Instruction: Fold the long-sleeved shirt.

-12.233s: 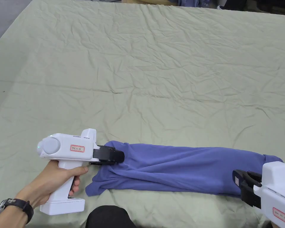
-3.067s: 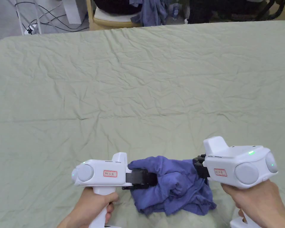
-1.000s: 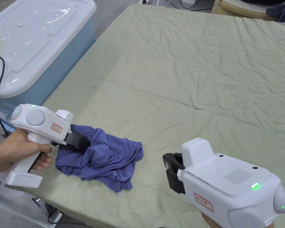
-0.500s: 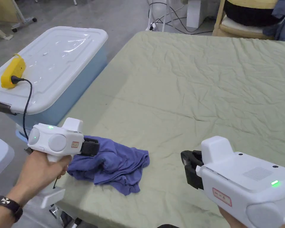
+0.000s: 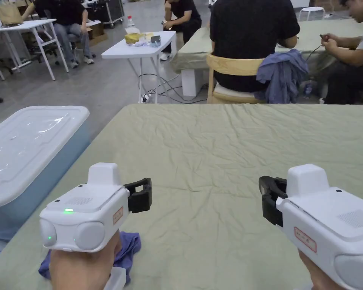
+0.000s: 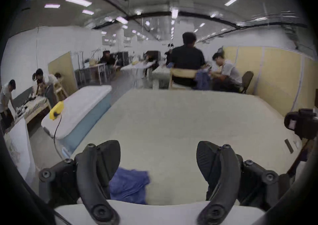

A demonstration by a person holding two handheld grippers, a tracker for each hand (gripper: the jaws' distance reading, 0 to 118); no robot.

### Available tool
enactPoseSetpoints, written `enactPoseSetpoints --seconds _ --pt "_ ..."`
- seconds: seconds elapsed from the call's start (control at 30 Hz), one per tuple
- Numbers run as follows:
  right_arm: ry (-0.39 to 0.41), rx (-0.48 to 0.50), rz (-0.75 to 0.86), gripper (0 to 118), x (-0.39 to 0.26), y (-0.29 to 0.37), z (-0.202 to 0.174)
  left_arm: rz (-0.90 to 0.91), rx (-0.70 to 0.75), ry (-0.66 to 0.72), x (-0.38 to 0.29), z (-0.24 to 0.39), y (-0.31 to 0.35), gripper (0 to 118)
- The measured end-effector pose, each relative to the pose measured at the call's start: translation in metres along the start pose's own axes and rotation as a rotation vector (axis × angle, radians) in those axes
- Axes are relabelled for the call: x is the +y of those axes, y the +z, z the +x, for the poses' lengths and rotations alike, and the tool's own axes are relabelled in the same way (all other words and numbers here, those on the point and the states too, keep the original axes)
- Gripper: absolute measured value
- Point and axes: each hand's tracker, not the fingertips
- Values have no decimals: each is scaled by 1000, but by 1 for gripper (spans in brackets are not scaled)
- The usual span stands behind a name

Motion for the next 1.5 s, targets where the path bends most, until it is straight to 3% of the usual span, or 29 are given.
enactPoseSetpoints --seconds 0.13,0.2,0.3,0.47,0.63,1.07,1.1,1.13,1.17,1.2,1.23,1.27,1.3,1.4,1.5 --pt "-2 -129 70 1 15 34 39 71 -45 -75 24 59 7 66" --pt "-12 -191 92 1 22 48 60 105 -123 -89 35 83 9 63" --pt "-7 -282 118 1 31 67 85 164 -162 -93 50 113 13 32" --pt "-26 -356 144 1 49 84 120 189 -192 -105 79 143 14 5" --pt "-31 -418 158 1 65 90 145 232 -171 -83 102 150 14 0" --pt "-55 -390 140 2 81 79 163 198 -127 -44 117 144 4 1" --pt "-55 -389 140 7 82 78 163 192 -117 -36 116 144 4 8" --pt "-44 -388 137 27 82 77 162 193 -125 -36 115 143 4 29" --pt "-20 -396 128 27 83 74 162 196 -123 -33 114 144 4 40" --pt "-13 -394 119 39 83 71 162 199 -112 -31 114 143 3 54" --pt "-18 -405 111 62 83 69 162 177 -93 -21 114 143 1 80" --pt "-27 -413 100 106 82 67 163 164 -80 -4 114 143 -2 118" --pt "-45 -413 85 118 82 64 165 228 -92 17 116 139 3 115" --pt "-78 -347 117 118 82 70 165 205 -102 2 122 139 5 118" --pt "-71 -369 117 118 81 69 164 204 -101 -18 122 139 4 118"
